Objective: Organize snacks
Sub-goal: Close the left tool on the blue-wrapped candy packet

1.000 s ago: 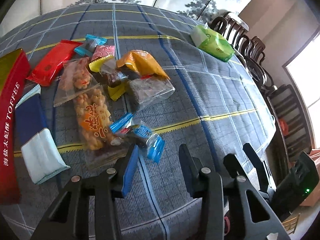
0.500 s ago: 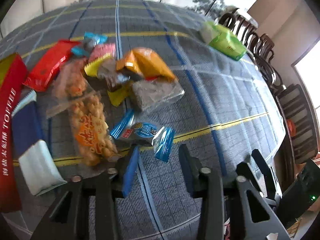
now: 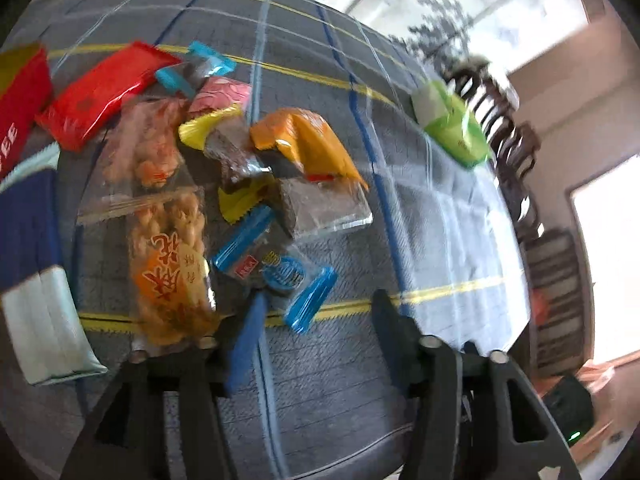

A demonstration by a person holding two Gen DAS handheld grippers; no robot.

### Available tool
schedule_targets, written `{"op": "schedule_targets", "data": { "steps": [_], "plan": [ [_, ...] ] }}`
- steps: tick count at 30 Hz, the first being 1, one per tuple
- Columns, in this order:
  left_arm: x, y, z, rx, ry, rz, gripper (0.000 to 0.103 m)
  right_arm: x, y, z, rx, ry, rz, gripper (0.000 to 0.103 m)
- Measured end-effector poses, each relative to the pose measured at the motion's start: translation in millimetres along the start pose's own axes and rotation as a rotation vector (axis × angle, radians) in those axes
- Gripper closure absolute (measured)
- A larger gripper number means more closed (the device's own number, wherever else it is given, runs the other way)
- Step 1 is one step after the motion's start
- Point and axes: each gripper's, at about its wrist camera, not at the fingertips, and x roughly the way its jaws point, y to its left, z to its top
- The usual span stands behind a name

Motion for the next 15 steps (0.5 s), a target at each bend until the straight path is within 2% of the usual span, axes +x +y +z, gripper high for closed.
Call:
{"op": "schedule_targets", "data": {
  "steps": [1, 3, 6, 8, 11, 15],
  "plan": [
    [-1, 3, 2, -0.024, -0.006, -0.006, 0.041, 0, 0, 2, -0.003, 0.001, 0.001, 0.0],
    [-1, 8, 5, -0.058, -0.006, -0.013, 0.04, 0, 1, 3, -0.008, 0.0, 0.002, 0.0],
    [1, 4, 10, -0.038, -0.005, 0.032, 0.046, 1, 1, 6, -0.009, 0.001, 0.005, 0.0],
    [5, -3, 12, 0.007, 0.005, 0.078, 0.057, 2, -1, 7, -0.001, 0.005, 0.004, 0.0],
    [10, -9, 14, 0.03, 0.016, 0.097, 0.059, 6, -4, 7, 0.01, 0.016, 0.007, 0.0],
    [9, -4, 17, -0.037, 0.025, 0.079, 0.059, 8, -4, 7, 0.01, 0.022, 0.014, 0.0]
  ]
}}
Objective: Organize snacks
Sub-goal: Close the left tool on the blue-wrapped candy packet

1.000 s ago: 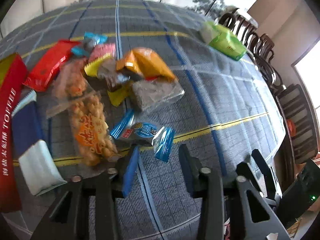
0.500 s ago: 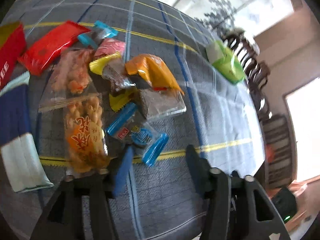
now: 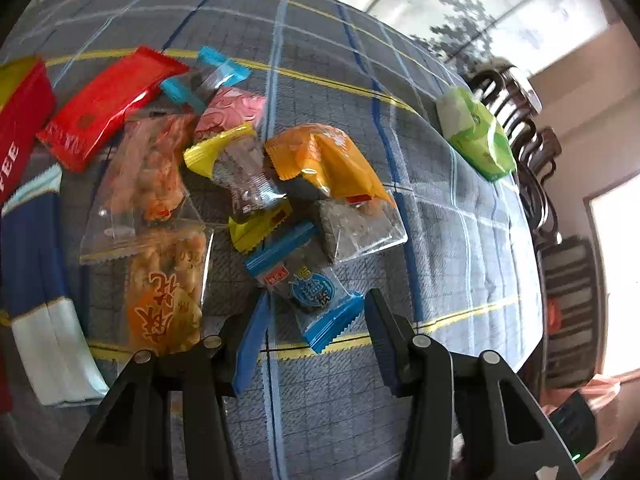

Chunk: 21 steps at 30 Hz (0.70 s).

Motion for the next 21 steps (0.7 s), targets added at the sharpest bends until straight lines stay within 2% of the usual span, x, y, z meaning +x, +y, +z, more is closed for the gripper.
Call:
{"op": "schedule_targets", "data": {
  "steps": [1, 2, 4, 13, 16, 21],
  "plan": [
    [-2, 3, 0, -0.035, 0.004, -0.026, 0.057, 0, 0, 1, 0.0, 0.002, 0.003, 0.0],
    [-3, 4, 1, -0.051, 0.005, -0.044, 0.051, 0, 0, 1, 0.001, 0.009, 0.005, 0.0],
    [-2, 3, 2, -0.06, 0.006, -0.042, 0.046, 1, -1, 2, 0.003, 0.008, 0.007, 0.0],
    [6, -10, 9, -0.027, 0.006, 0.013, 0.045, 4, -1, 2, 0.002, 0.013, 0.017, 0.0],
    [10, -17, 13, 0.042, 0.023, 0.079, 0.079, 4, -1, 2, 0.003, 0.018, 0.02, 0.0],
    [9, -16, 9, 0.085, 0.036, 0.091, 0.085, 4, -2, 3, 0.01, 0.022, 0.024, 0.0]
  ]
}}
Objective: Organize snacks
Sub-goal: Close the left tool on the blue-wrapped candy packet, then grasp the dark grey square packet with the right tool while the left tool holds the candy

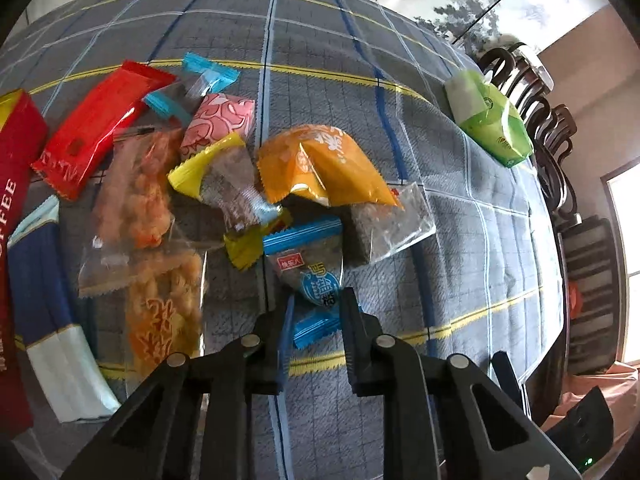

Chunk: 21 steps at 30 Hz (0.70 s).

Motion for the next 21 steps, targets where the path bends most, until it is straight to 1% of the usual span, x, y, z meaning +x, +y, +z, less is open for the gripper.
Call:
{"op": "schedule_targets", "data": {
  "steps": [2, 4, 6, 7, 11, 16, 18, 19, 21],
  "plan": [
    [-6, -2, -10, 0.037, -0.016, -0.007, 0.085, 0, -1, 1, 0.003, 0.006, -0.002, 0.0],
    [-17, -7, -26, 0.096, -0.055, 0.015, 0.085, -3, -2, 3, 0.007, 0.003, 0.0, 0.0],
    [-29, -5, -39, 0.114, -0.073, 0.003, 0.085, -8, -1, 6, -0.001, -0.016, -0.004, 0.0],
    [-35, -3, -45, 0.12, -0.083, 0.009, 0.085, -10, 0, 7, -0.006, -0.021, -0.004, 0.0],
    [-55, 7, -60, 0.124, -0.11, 0.019, 0.085, -13, 8, 11, -0.026, -0.013, 0.011, 0.0],
    [-82, 25, -76, 0.109, -0.141, 0.044, 0.085, -11, 28, 5, -0.104, 0.028, 0.036, 0.0],
    [-92, 34, -82, 0.103, -0.151, 0.063, 0.085, -7, 37, 4, -0.154, 0.049, 0.046, 0.0],
    [-96, 37, -84, 0.099, -0.156, 0.067, 0.085, -2, 45, 6, -0.196, 0.068, 0.049, 0.0],
    [-102, 40, -85, 0.092, -0.169, 0.069, 0.085, 5, 54, 10, -0.249, 0.08, 0.043, 0.0]
  ]
}}
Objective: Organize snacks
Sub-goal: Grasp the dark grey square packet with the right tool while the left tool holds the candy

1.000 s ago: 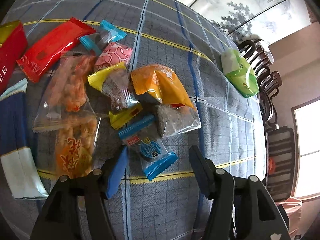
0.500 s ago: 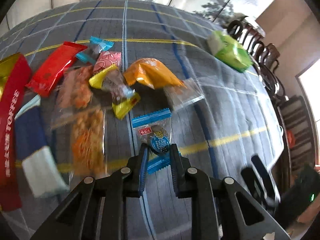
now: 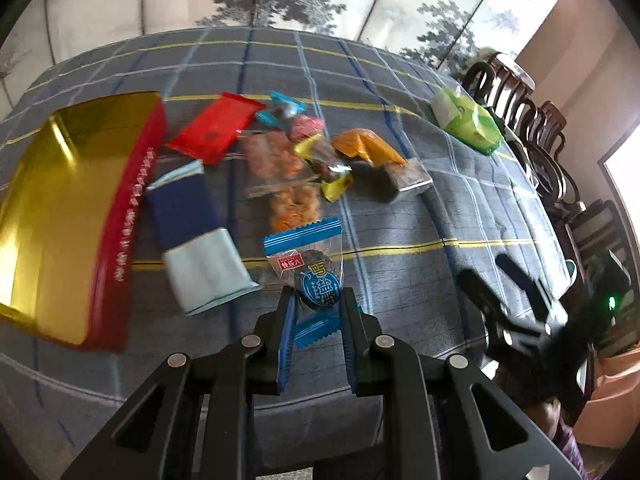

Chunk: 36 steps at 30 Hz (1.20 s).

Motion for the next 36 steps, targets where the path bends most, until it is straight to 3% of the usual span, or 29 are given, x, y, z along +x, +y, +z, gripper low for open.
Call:
{"op": "schedule_targets", "data": {
  "steps": [5, 12, 23, 25, 26, 27, 36],
  "plan": [
    [-8, 4, 2, -0.009, -0.012, -0.014, 0.085, 18, 14, 35, -0.081, 0.005, -0.01, 0.0],
    [-18, 6, 4, 0.002, -0.037, -0.014, 0.085, 65, 38, 61, -0.243, 0.098, -0.059, 0.0],
    [-20, 5, 5, 0.018, -0.059, 0.011, 0.085, 102, 41, 73, -0.25, 0.143, -0.087, 0.0],
    [-21, 4, 5, 0.027, -0.065, 0.022, 0.085, 108, 39, 72, -0.237, 0.161, -0.083, 0.011],
    [-22, 3, 4, 0.032, -0.069, 0.028, 0.085, 110, 38, 72, -0.232, 0.171, -0.08, 0.031],
    [-22, 2, 4, 0.036, -0.071, 0.033, 0.085, 113, 37, 72, -0.227, 0.187, -0.065, 0.043],
    [-24, 0, 2, 0.058, -0.087, 0.064, 0.085, 92, 28, 59, -0.18, 0.158, -0.047, 0.043]
  ]
}}
